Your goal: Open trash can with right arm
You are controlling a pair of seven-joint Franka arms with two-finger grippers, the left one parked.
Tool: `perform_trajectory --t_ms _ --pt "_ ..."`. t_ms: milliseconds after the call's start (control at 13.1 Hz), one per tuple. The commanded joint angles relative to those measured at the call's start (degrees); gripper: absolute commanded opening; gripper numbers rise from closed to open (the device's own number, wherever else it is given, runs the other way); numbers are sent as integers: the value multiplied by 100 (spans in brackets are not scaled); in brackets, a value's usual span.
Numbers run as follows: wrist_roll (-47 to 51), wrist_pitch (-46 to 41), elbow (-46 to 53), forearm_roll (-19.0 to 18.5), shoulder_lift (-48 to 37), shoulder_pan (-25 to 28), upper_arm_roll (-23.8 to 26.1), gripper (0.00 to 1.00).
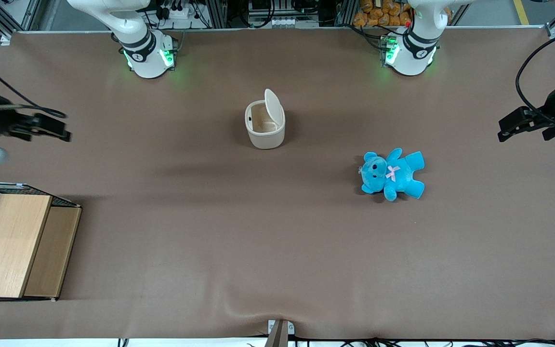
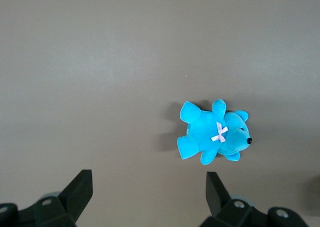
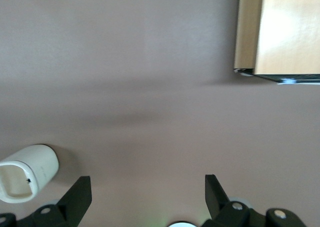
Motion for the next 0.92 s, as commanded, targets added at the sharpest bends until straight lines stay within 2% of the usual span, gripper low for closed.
perform_trajectory --t_ms 0,229,381,610,839 --pt "-232 -226 -105 -63 -435 69 -251 100" --pt "-136 -227 -596 -133 -849 25 -260 100" --pt "189 -96 -1071 -317 -1192 51 -234 100" --pt "146 -69 -932 -484 -1114 69 -234 100" --pt "-46 -69 -941 -485 -1114 69 -243 100"
